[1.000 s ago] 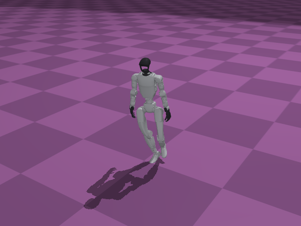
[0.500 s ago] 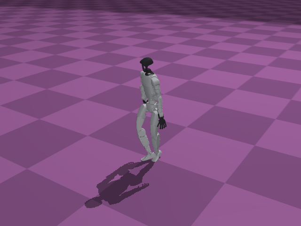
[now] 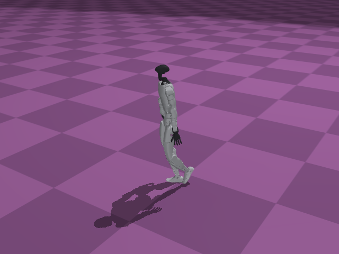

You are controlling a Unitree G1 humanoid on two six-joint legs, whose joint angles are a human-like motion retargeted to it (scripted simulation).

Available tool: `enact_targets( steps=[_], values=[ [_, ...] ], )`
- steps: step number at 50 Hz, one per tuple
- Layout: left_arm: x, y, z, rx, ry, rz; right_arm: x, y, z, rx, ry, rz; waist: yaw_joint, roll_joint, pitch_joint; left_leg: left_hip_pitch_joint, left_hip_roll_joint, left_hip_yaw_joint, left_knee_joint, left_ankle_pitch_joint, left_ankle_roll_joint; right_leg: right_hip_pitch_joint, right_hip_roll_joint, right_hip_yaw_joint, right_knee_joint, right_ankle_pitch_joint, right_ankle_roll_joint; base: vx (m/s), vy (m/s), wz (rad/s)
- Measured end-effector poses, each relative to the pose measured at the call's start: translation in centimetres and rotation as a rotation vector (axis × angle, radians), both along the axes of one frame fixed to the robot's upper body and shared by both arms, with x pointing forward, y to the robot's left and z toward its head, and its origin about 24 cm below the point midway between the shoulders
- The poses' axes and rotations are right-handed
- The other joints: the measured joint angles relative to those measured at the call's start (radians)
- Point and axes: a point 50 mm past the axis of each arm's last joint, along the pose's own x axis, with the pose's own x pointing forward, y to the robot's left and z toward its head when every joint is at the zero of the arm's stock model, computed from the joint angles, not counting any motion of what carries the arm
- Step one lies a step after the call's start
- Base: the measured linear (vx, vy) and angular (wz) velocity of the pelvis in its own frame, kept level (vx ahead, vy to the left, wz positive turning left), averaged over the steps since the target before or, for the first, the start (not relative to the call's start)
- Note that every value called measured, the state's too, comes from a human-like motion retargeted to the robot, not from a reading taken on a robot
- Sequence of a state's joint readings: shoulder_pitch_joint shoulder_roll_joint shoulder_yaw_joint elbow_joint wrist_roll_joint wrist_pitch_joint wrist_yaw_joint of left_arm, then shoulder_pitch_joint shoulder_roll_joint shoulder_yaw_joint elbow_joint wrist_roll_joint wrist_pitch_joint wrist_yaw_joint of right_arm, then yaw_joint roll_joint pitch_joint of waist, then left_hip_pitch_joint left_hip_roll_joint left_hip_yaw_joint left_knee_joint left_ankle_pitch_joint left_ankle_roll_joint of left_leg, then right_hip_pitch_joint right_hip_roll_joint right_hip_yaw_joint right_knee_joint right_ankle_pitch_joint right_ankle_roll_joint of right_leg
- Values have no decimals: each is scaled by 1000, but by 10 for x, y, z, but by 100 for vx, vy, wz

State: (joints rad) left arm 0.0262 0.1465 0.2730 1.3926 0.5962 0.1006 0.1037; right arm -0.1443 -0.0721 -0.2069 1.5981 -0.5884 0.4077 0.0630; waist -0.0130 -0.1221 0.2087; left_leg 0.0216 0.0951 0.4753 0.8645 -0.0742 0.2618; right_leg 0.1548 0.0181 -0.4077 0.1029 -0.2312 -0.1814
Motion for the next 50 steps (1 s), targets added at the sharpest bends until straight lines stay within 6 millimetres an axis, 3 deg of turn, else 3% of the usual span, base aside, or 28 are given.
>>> enact_targets(
  steps=[3, 5, 10, 12, 13, 15, 17, 18, 20, 23, 25, 26, 31, 33, 38, 40, 42, 43, 45, 47, 50],
  values=[
    [6, -8, -1, -22, -27, 49, 22, -2, 1, -17, -69, 55, 3, 25, -20, -135, 13, 13, -97, -60, 0, 25, -15, -73, -64, 31, 47, 19, 50, 85],
    [14, -19, -3, -49, -55, 61, 35, -7, 2, -29, -114, 79, -25, 39, -57, -247, -93, -16, -297, -4, 0, 1, -63, -148, -97, 64, 99, 5, 66, 148],
    [30, -20, -1, -50, -104, 31, 62, -12, 5, -27, -227, 121, 7, 127, -40, -351, -110, -161, -679, 155, -362, 70, 38, -181, -129, 39, 150, 37, 17, 39],
    [30, -20, -1, -52, -90, -1, 65, -15, 6, -25, -239, 130, 16, 146, -34, -353, -100, -113, -746, 192, -435, 110, 55, -185, -129, 39, 183, 60, 18, 16],
    [27, -21, -2, -55, -76, -16, 64, -16, 6, -24, -232, 133, 21, 147, -39, -348, -106, -80, -760, 205, -427, 127, 52, -182, -124, 42, 204, 80, 25, 14],
    [21, -23, -3, -67, -42, -47, 56, -20, 5, -21, -203, 129, 23, 134, -59, -341, -133, -12, -749, 277, -270, 153, 27, -179, -110, 62, 257, 74, 18, 18],
    [8, -25, -4, -71, 0, -52, 41, -22, 3, -17, -159, 119, 36, 115, -93, -332, -165, -5, -731, 225, -158, 166, -7, -148, -76, 108, 322, 68, 7, -5],
    [2, -25, -5, -74, 19, -43, 34, -22, 2, -15, -135, 113, 39, 103, -103, -345, -185, -82, -689, 187, -122, 169, -24, -126, -53, 146, 348, 79, 15, -25],
    [-5, -24, -5, -83, 47, -5, 20, -19, 1, -24, -99, 91, 57, 87, -101, -356, -200, -165, -617, 132, -84, 171, -62, -125, 20, 261, 378, 80, 16, -29],
    [-14, -22, -5, -93, 78, 50, -7, -16, 0, -35, -31, 9, 59, 131, -102, -260, -124, -109, -621, 74, -50, 152, -73, -203, 202, 461, 319, 67, 8, 27],
    [-13, -18, -4, -100, 66, 92, -15, -16, 1, -26, 11, -11, 49, 163, -85, -201, -100, -151, -634, 48, -34, 93, -77, -190, 400, 541, 243, 57, 8, 18],
    [-12, -15, -4, -99, 61, 111, -16, -17, 1, -24, 22, 0, 43, 172, -76, -176, -91, -172, -639, 38, -35, 48, -90, -178, 505, 514, 231, 59, 9, -1],
    [7, 2, 1, -42, 16, 108, -15, -15, 0, -15, 11, 6, -14, 153, -49, -74, -122, -198, -719, 37, -26, -226, -163, -114, 790, 344, 264, 47, 1, 62],
    [19, 9, 3, -20, -18, 77, -17, -13, 0, -2, 11, 2, -49, 134, -50, -50, -152, -232, -750, 45, -23, -318, -163, -102, 750, 286, 261, 45, -6, 145],
    [54, 15, 11, 3, -133, -11, -27, -15, 0, -15, 28, 0, -119, 84, -45, 16, -233, -344, -790, 42, -12, -455, -149, -45, 373, 197, 175, 48, -9, 141],
    [67, 17, 14, 13, -174, -49, -34, -14, 1, -15, 55, -15, -130, 53, -37, 58, -273, -387, -807, 37, -6, -499, -112, 123, 223, 179, 161, 46, -13, 139],
    [73, 17, 16, 19, -192, -83, -43, -14, 2, -5, 101, -31, -129, 34, -33, 108, -297, -423, -822, 27, -5, -513, -71, 313, 127, 200, 203, 56, -16, 130],
    [73, 17, 16, 20, -193, -94, -46, -15, 4, 1, 124, -36, -130, 28, -30, 133, -306, -439, -828, 20, -3, -511, -70, 344, 101, 244, 237, 63, -21, 113],
    [68, 16, 14, 16, -177, -95, -52, -17, 6, 4, 165, -37, -114, 25, -39, 168, -303, -442, -827, -3, 0, -495, -82, 267, 114, 348, 188, 63, -27, 75],
    [56, 14, 11, 1, -144, -67, -49, -16, 7, 0, 175, -36, -114, 34, -50, 171, -268, -448, -785, -32, 0, -473, -67, 173, 156, 251, 114, 67, -45, 77],
    [38, 6, 5, -37, -82, -22, -38, -15, 6, -9, 135, -76, -116, 30, -43, 147, -229, -426, -653, -37, 0, -416, -68, 204, 187, 172, 101, 52, -38, 121]
  ],
)
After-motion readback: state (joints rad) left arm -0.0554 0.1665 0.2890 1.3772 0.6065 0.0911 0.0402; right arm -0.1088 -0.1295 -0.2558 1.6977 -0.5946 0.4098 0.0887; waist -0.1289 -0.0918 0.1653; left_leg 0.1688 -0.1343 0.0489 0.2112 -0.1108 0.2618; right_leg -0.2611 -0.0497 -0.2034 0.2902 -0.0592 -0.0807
